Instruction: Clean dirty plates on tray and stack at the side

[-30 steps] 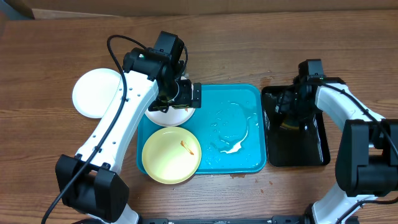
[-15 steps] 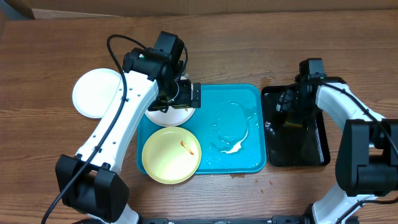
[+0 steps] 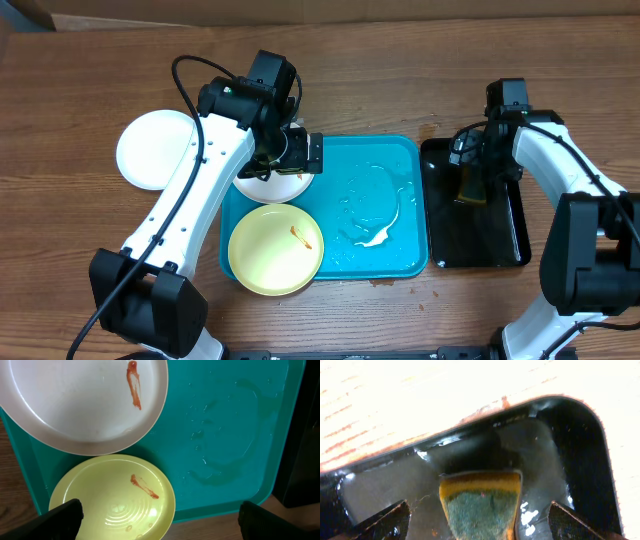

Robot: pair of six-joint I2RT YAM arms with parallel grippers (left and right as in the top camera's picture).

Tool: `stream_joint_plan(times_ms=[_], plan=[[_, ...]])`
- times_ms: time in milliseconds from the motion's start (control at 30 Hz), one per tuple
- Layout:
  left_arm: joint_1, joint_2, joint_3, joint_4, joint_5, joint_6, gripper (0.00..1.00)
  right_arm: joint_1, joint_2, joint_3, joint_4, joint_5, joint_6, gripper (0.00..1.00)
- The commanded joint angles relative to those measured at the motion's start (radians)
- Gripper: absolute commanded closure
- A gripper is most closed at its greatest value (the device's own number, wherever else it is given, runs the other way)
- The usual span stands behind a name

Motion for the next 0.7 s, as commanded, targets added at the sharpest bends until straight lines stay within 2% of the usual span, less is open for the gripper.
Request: stream_joint_plan(times_ms=[0,133,200,233,267,300,333,433,467,500,533,567,667], plan=[[-0.003,-0.010,0.000,0.004,-0.010,-0.004,0.00,-0.004,0.001,-0.020,0.042,0.028,0.001,0.10],[-0.003,-0.010,0.000,0.004,-0.010,-0.004,0.00,-0.003,0.001,-0.080,0.131,-0.011,0.001,0.11],[-0.003,-0.010,0.000,0.005,-0.010,-0.004,0.00,-0.003,0.002,-0.103,0.164,-0.017,0.001,0.15],[-0.003,-0.010,0.000,0.005,-0.010,-0.004,0.00,-0.003,0.001,-0.108,0.169,-0.017,0.001,0.24],[-0.003,-0.010,0.000,0.005,-0.010,-0.003,0.00,-0.003,0.001,-0.108,0.167,-0.018,0.001,0.38],[-0.003,-0.010,0.000,0.005,-0.011,-0.003,0.00,-0.003,0.001,-0.108,0.164,-0.020,0.001,0.76],[-0.003,-0.010,0.000,0.005,-0.016,-0.003,0.00,-0.004,0.001,-0.108,0.161,-0.031,0.000,0.96],[-0.003,-0.010,0.000,0.004,-0.021,-0.003,0.00,-0.004,0.001,-0.095,0.160,-0.089,0.000,0.96],[-0.003,-0.010,0.000,0.005,-0.021,-0.003,0.00,-0.004,0.000,-0.083,0.147,-0.107,0.000,0.79],[-0.003,-0.010,0.000,0.005,-0.021,-0.003,0.00,-0.004,-0.001,-0.064,0.122,-0.127,0.000,0.44],[-0.003,-0.010,0.000,0.004,-0.021,-0.003,0.00,-0.004,-0.001,-0.045,0.092,-0.140,0.000,0.35],[-0.003,-0.010,0.000,0.004,-0.021,-0.003,0.00,-0.004,-0.001,-0.024,0.053,-0.146,0.000,0.31],[-0.003,-0.010,0.000,0.000,-0.021,-0.003,0.00,-0.004,-0.001,0.023,-0.074,-0.145,0.000,0.29]])
